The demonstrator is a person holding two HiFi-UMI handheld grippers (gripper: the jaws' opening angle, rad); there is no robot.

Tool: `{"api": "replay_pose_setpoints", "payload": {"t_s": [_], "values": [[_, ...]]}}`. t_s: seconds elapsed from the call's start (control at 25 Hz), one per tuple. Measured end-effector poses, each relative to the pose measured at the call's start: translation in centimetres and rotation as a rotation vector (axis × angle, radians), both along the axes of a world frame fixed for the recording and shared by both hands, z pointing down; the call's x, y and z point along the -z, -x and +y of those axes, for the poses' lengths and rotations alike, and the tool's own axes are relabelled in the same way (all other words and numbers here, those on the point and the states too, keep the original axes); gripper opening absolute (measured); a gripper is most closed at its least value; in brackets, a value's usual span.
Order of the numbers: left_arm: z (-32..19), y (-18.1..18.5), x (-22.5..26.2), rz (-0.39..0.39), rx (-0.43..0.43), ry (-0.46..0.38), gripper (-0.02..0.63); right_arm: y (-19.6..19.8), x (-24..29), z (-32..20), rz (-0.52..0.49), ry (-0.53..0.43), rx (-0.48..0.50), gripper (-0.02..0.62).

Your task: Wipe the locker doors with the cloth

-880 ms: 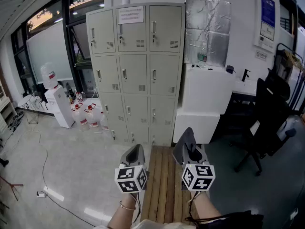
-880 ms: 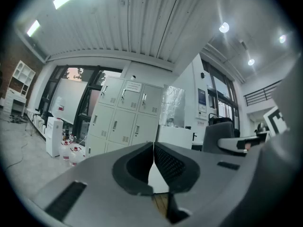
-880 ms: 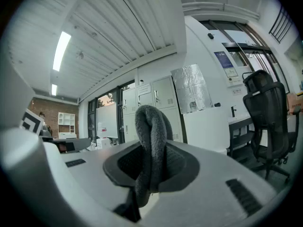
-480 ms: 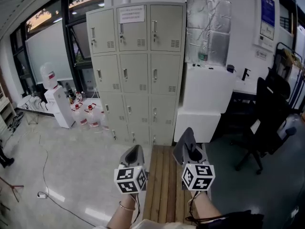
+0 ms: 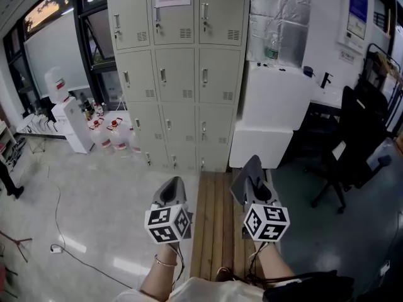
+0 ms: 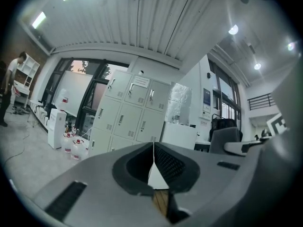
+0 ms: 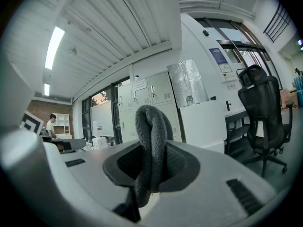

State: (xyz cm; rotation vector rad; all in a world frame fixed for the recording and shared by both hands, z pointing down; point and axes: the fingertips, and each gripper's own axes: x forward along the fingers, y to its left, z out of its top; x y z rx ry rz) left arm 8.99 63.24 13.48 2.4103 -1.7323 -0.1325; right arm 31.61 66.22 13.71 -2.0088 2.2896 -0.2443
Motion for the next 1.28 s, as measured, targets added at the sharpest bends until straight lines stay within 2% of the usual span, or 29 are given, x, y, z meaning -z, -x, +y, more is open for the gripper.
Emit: {"api": "replay_pose_setpoints", "payload": {"t_s": [0.36, 0.68, 0.96, 1.28], "values": [[-6.1, -1.3, -2.0, -0.012, -0.001, 0.013, 0.011, -1.6, -1.2, -6.4, -0.005, -0.002, -0.023, 0.067], [-17.5, -3.9, -0.6, -0.027, 0.032, -0.004, 0.011, -4.4, -0.9, -18.2, -0.014, -0.009, 0.005, 0.067], [-28.1, -8.5, 0.5, -0.036, 0.028, -0.016, 0.011, -9.3, -0.3, -28.4, -0.022, -0.011, -0.003, 0.067], [-36.2, -11.2, -0.2, -0.06, 0.032, 0.021, 0.011, -13.0, -0.9, -37.1, -0.034, 0.018, -0.006, 0.067]]}}
